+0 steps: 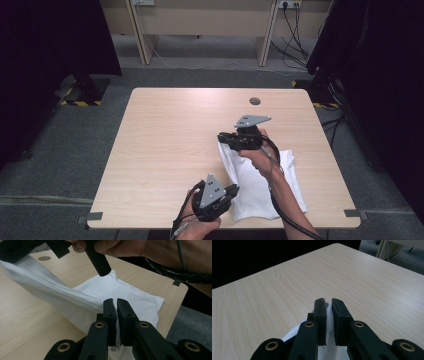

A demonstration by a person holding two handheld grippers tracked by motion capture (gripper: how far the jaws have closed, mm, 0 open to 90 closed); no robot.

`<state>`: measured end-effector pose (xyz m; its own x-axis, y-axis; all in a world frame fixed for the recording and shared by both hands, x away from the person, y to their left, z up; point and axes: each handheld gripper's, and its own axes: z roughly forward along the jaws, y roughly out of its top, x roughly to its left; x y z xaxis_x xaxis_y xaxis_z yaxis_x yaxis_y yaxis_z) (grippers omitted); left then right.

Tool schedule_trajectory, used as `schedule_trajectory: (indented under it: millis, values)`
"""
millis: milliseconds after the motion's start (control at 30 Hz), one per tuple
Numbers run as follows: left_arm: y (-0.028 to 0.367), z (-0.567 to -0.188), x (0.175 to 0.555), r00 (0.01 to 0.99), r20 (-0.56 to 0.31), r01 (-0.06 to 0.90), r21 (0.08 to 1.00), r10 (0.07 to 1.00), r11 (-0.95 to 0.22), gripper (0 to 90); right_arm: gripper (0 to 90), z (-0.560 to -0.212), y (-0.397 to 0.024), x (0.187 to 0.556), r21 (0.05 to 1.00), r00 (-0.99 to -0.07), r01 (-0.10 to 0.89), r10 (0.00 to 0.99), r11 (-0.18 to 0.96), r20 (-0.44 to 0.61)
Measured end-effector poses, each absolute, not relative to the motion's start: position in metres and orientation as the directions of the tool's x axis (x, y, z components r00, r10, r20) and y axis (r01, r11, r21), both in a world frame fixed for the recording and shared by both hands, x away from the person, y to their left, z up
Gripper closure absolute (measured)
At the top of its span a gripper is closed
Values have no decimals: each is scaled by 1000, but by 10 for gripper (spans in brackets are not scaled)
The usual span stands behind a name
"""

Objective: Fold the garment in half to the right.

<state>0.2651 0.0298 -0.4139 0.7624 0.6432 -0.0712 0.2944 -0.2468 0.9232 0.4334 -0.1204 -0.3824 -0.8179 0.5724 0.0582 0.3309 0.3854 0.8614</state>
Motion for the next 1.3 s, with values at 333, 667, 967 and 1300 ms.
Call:
schedule_trajectory:
  millis: [333, 667, 967, 1300]
  values:
    - [-13, -403, 275, 818, -67, 266, 925, 571, -272, 850, 832, -372, -173, 425, 883, -770, 343, 635, 321, 69]
    - [-51, -406, 291, 857, -112, 282, 919, 502, -276, 851, 832, -377, -222, 422, 875, -706, 389, 703, 289, 82]
    - [-76, -418, 301, 869, -155, 312, 909, 471, -275, 851, 830, -395, -261, 423, 861, -642, 445, 758, 246, 116]
    - [-99, -428, 312, 876, -168, 328, 895, 453, -301, 850, 825, -412, -283, 427, 839, -602, 493, 786, 228, 140]
